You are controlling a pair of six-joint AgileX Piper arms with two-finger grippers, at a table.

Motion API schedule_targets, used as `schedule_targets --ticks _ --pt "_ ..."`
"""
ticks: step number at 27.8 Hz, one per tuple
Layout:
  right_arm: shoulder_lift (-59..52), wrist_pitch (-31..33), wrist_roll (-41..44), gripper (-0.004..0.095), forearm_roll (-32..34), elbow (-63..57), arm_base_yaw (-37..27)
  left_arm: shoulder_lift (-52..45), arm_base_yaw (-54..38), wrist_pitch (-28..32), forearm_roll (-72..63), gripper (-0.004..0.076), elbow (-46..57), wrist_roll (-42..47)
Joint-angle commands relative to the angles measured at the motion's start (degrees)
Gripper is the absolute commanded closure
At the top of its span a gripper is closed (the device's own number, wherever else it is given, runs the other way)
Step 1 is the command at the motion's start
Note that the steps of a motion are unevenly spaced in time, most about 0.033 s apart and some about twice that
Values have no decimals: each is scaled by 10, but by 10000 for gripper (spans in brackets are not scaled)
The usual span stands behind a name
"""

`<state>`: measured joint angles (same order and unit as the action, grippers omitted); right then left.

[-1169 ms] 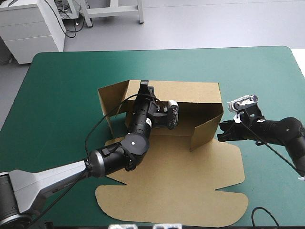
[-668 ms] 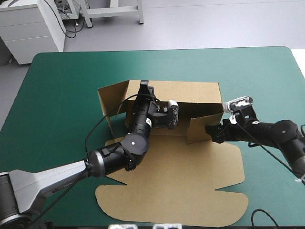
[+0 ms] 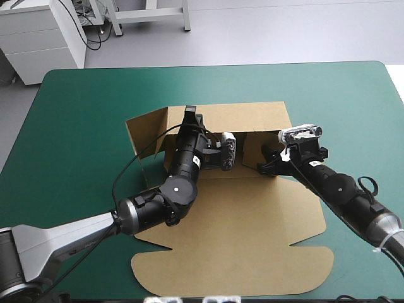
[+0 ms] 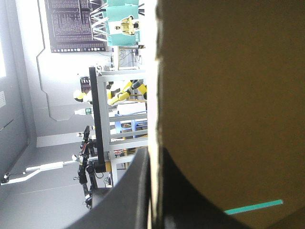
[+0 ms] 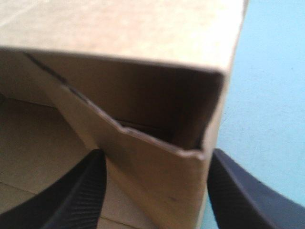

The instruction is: Fold the box

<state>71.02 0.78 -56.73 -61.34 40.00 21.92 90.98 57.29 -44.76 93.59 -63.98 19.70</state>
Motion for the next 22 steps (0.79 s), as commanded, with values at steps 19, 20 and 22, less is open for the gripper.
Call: schedule_targets --ticks 19,20,22 --pt "13 -81 1 922 -23 9 7 -28 -7 3 45 547 -15 78" --pt "13 -82 1 921 -24 9 7 -28 -10 7 50 487 -15 78" --pt "13 -91 1 921 -36 10 7 -28 -17 13 62 364 -15 78"
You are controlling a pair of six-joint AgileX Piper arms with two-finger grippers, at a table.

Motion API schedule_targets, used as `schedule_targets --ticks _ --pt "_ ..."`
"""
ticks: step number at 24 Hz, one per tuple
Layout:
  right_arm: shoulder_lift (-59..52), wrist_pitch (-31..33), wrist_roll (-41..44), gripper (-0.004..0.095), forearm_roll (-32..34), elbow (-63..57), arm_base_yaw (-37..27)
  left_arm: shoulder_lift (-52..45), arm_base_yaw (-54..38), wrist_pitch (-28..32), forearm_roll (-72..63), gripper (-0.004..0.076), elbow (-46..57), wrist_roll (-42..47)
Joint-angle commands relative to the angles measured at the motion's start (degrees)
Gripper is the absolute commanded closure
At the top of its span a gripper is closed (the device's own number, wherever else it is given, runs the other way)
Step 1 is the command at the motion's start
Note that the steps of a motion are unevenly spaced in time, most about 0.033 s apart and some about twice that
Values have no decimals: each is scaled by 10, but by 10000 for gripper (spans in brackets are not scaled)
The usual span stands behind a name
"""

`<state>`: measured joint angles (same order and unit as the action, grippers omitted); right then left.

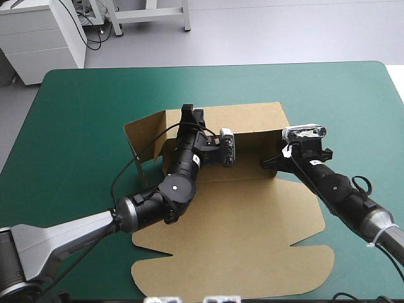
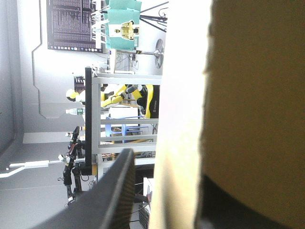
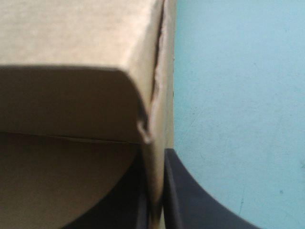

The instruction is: Fold the box

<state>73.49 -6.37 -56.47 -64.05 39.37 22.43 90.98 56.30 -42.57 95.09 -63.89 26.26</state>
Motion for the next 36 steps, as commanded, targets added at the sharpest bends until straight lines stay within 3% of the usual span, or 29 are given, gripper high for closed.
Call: schedule_targets --ticks 1,3,8,18,21,25,29,32,36 --pt "-12 -31 -1 921 -11 17 1 -28 -12 -6 66 242 -16 17" --pt "-9 -45 -1 921 -11 17 1 -28 -12 -6 91 168 -16 20" --pt "44 -52 -2 921 -26 63 1 -28 -8 -11 93 170 -16 20" --pt "123 -78 -10 922 -43 147 -12 -28 114 -142 -10 188 -16 26" --pt "124 -53 -10 922 -55 147 -24 -28 133 -177 -42 328 -16 26" --pt "125 -26 -17 922 -55 147 -27 -29 142 -184 -66 733 -16 -5" --pt "125 -4 -18 922 -55 147 -27 -45 132 -144 -110 713 -20 -49" --pt "125 1 -18 922 -55 147 -27 -75 96 -68 -254 713 -40 -111" --pt "125 1 -19 922 -55 147 -27 -117 35 -43 -438 713 -82 -236"
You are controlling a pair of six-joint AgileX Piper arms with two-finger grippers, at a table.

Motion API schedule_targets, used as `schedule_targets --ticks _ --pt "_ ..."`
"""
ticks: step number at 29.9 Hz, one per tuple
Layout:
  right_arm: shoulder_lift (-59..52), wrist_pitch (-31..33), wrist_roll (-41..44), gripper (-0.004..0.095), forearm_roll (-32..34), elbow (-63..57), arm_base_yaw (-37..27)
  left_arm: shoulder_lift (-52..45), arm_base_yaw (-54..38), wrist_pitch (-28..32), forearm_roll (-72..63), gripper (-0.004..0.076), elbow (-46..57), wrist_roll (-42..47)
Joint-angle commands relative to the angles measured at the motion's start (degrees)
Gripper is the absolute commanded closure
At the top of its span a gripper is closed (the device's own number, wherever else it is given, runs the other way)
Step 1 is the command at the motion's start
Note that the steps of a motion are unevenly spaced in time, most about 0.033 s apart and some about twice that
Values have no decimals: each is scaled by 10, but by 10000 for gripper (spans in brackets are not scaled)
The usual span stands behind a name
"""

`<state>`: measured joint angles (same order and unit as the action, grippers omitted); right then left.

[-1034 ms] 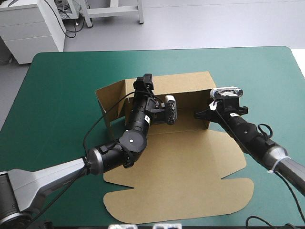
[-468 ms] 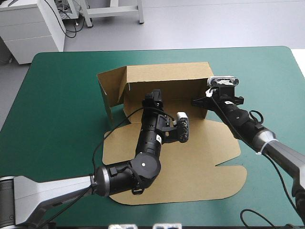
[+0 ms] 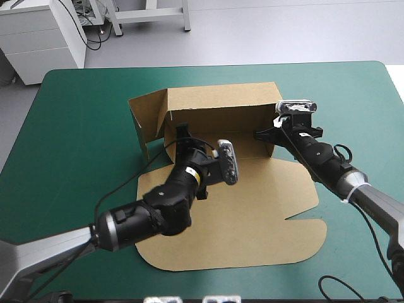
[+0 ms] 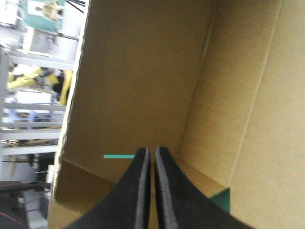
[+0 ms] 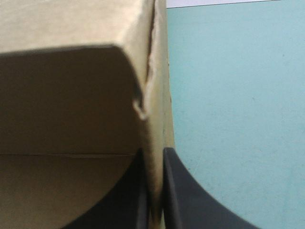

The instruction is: Fold the box

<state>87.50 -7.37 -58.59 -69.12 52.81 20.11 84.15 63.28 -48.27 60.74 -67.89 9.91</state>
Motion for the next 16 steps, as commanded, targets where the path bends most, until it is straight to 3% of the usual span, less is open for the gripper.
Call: schedule_targets --ticks 1,6,13,16 --pt "-15 11 2 922 -5 13 -3 -58 -48 11 -137 713 -51 -99" --pt "-15 12 2 922 -5 13 -3 -119 -179 -10 -363 713 -82 -258" --pt "-15 11 2 922 -5 13 -3 -179 -515 -39 -711 713 -82 -439" --pt "-15 15 2 922 -5 13 -3 -181 -653 -77 -861 713 -82 -514"
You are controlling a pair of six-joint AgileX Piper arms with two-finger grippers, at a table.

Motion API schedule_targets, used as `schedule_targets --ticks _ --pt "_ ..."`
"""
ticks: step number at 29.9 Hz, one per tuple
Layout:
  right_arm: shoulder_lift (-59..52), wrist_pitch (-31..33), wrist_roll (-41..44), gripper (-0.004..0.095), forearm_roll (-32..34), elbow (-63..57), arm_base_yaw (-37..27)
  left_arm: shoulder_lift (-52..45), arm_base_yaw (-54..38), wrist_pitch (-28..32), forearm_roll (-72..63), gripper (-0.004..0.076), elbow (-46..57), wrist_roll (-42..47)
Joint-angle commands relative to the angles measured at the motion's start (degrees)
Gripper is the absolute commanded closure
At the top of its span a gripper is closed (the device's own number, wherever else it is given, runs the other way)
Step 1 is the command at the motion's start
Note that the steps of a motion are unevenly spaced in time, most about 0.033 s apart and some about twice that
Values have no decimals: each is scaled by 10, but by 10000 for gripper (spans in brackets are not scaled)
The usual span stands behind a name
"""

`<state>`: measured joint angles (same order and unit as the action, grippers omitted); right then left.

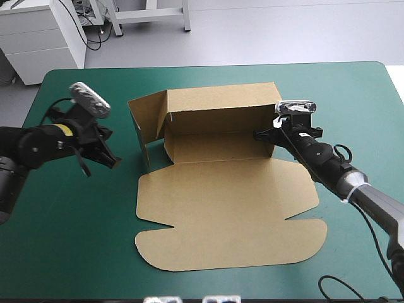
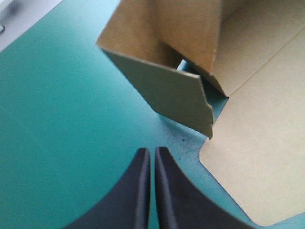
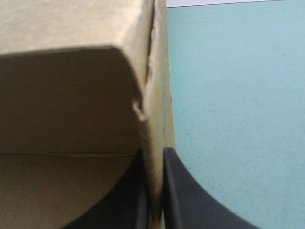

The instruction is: Fold the box

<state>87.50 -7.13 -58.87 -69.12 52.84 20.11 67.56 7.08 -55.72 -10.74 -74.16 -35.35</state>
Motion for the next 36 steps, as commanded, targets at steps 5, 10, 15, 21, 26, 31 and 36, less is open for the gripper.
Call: schedule_targets --ticks 5,10,15,21,26,31,36 --pt "-15 23 5 922 -5 13 -3 21 -280 -24 -283 710 -9 -68" --pt "-15 30 4 922 -5 13 -3 92 -372 -59 -420 709 -5 -83" --pt "-15 27 4 922 -5 13 -3 140 -380 -55 -420 709 -5 -83" --pt "-15 60 23 921 -5 24 -3 154 -380 -47 -421 709 -5 -83" --pt "-15 106 11 920 32 59 -10 154 -376 -49 -421 717 -5 -83" --pt "-14 229 79 920 53 75 -83 154 -351 -49 -417 717 -5 -96" --pt "-14 352 205 919 199 93 -136 154 -340 -41 -416 718 -5 -96"
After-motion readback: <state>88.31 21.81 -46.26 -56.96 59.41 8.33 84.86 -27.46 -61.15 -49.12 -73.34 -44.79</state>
